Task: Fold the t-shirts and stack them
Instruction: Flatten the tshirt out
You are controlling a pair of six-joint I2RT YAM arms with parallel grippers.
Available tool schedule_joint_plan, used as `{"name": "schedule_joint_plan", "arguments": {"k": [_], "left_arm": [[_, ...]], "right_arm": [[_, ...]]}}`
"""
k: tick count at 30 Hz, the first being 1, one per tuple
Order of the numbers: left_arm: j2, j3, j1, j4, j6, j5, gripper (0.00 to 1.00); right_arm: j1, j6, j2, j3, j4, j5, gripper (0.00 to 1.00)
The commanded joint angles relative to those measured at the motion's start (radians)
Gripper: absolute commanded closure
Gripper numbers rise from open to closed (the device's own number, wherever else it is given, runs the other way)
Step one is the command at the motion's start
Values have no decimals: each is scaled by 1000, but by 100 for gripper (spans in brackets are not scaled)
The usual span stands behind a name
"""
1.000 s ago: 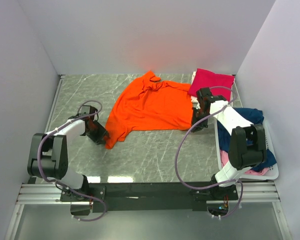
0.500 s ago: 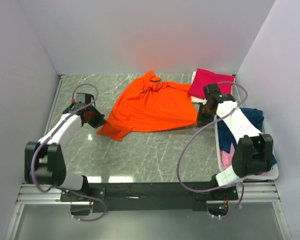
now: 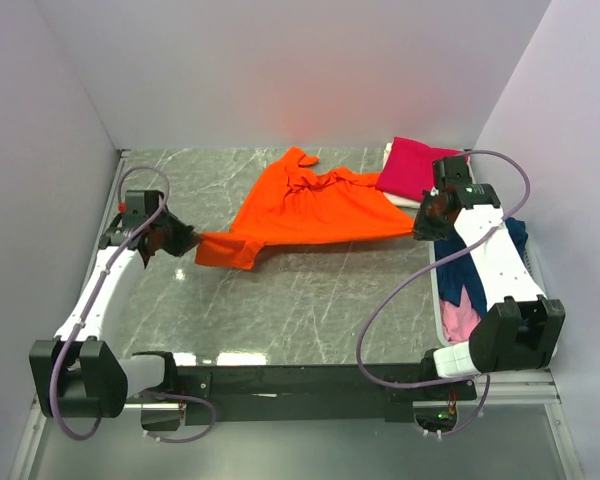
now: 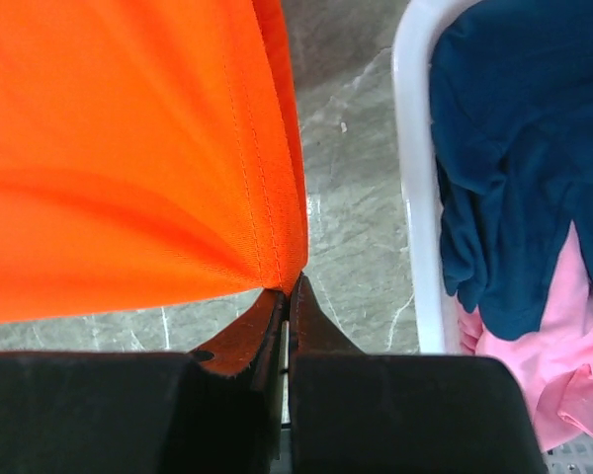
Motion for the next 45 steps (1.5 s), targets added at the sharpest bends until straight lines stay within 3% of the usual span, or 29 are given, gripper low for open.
{"name": "schedule_joint_plan", "arguments": {"k": [1,5,9,16,20,26,30,33,45], "left_arm": [[15,-58,53,50,9,84,100],[157,-77,70,215,72,95,99],[343,35,70,344,149,107,93],[607,204,66,361,229,158,80],[584,144,52,392,233,140,54],[350,-27,35,427,206,51,39],[178,-140,32,441,170,-26,39],[138,-204,32,453,183,-35,40],[294,-163,32,394,284,-48,55]], "right_arm": [[-19,-6,-15,13,14,32,100],[-20,-2,46,17,49,9,100],[-20,-5,107,52,68,-11,100],[-20,-37,169,77,74,-37,100],[-20,-40,178,62,85,-51,100],[-20,-43,195,66,92,-78,100],[-21,-42,199,74,91,-83,100],[-21,-39,198,69,92,-92,100],[-20,-39,190,52,89,-92,100]]}}
